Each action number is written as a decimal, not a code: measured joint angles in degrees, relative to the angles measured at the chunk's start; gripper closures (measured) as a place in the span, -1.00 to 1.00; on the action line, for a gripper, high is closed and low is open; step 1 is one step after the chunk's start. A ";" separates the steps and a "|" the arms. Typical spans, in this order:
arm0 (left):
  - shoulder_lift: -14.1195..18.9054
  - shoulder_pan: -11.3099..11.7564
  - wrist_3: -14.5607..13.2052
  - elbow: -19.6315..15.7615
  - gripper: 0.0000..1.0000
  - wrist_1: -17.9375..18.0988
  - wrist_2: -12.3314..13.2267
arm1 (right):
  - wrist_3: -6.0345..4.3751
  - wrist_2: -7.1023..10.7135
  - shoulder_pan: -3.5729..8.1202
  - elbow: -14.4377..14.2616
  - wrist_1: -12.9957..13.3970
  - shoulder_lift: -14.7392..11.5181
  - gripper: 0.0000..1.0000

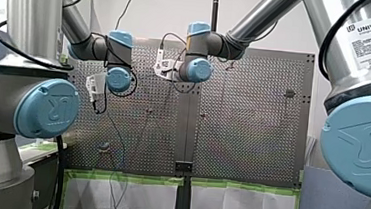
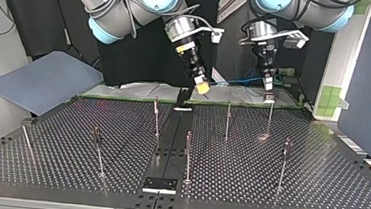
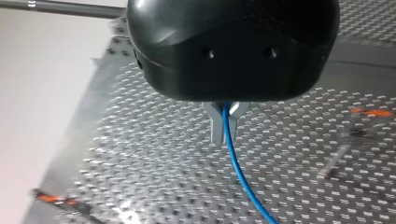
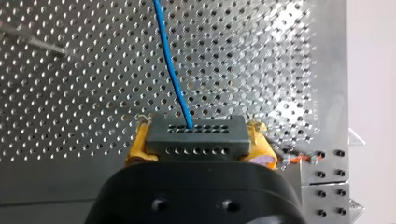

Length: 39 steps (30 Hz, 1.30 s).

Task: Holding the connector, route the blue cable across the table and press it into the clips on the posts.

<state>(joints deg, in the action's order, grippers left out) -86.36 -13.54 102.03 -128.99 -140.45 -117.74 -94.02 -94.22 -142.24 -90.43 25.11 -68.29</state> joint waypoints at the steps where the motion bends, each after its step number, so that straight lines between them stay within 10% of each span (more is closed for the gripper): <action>1: 0.43 0.43 0.44 0.38 1.00 -0.36 0.33 | -0.13 -0.14 -0.16 0.44 -0.45 0.00 1.00; 11: 2.70 4.74 4.49 2.35 1.00 -3.78 2.35 | -1.58 -0.80 -1.30 5.67 -5.68 0.01 1.00; 39: 4.72 8.64 4.21 13.27 1.00 -12.04 6.62 | -6.53 2.74 -0.73 21.01 -21.16 3.61 1.00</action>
<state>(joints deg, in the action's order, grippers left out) -81.65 -4.89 106.24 -115.73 -152.48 -111.12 -100.54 -91.49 -142.97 -69.42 3.96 -64.69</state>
